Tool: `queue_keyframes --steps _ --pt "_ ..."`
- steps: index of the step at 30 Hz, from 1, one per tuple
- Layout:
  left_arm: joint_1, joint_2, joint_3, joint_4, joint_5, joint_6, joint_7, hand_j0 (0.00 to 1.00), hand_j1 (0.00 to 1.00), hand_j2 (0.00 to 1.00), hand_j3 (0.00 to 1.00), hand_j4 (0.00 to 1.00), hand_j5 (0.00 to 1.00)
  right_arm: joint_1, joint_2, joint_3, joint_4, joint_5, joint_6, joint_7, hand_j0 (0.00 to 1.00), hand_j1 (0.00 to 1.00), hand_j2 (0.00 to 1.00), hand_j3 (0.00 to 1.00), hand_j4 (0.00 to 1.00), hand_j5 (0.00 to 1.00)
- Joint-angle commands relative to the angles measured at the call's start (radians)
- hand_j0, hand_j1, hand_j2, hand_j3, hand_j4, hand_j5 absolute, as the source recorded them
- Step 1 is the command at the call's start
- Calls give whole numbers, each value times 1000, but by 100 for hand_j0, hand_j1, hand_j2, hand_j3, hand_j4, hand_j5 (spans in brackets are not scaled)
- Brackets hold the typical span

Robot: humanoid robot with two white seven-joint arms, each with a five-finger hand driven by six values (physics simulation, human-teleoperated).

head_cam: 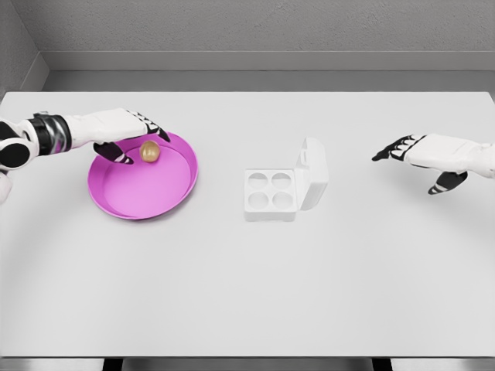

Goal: Pack egg into the box and close the box lid

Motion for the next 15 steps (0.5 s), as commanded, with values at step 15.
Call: queue_keyframes --steps 15 --pt "3 -8 1 27 3 3 0 82 82 82 82 82 82 -2 0 8 0 -5 2 1 100 100 100 100 100 100"
